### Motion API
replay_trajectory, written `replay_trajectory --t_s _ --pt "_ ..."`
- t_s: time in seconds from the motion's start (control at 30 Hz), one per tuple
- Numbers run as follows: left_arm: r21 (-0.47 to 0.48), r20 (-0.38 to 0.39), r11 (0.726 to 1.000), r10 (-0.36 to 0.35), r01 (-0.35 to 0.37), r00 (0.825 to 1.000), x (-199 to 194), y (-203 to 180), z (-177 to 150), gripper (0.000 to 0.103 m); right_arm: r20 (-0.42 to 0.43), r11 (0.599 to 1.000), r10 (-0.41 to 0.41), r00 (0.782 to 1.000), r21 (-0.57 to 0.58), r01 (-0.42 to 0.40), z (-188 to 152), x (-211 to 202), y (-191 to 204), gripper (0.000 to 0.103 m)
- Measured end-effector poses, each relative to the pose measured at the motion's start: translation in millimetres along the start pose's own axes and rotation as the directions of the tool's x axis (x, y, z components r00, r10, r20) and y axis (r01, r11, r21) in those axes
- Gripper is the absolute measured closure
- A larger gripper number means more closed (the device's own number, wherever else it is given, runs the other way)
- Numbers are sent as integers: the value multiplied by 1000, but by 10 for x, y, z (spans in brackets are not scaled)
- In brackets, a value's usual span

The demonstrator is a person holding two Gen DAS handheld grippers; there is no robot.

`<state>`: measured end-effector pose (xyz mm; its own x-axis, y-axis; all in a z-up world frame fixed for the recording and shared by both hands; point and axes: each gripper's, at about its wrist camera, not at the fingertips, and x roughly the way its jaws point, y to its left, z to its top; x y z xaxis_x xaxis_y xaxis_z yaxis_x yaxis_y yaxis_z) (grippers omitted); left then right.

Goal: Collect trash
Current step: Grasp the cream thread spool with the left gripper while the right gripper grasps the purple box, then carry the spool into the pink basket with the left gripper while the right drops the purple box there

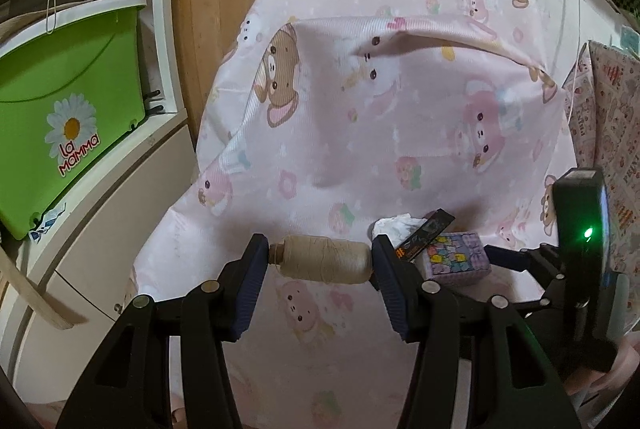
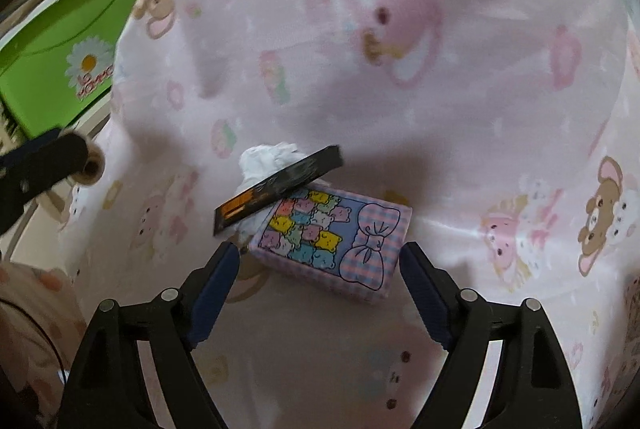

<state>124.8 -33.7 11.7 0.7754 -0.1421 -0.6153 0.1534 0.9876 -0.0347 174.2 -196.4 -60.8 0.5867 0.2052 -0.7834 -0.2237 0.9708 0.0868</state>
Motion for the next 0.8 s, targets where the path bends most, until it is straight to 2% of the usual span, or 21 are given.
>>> replay_trajectory --t_s 0.3,0.33,0.37,0.8 --pt "-6 -8 1000 0 0 1000 3 9 -14 51 -6 998 -54 999 26 54 -66 97 51 19" --pt "-6 -8 1000 3 -3 1000 5 9 -11 51 -3 998 -51 999 26 51 -68 98 51 20" --pt "-6 -8 1000 4 -4 1000 5 10 -12 51 3 998 -51 999 27 51 -77 87 30 26" --pt "-1 -10 1000 -12 12 1000 -81 -31 -37 51 64 995 -77 995 74 73 -225 -420 -34 29"
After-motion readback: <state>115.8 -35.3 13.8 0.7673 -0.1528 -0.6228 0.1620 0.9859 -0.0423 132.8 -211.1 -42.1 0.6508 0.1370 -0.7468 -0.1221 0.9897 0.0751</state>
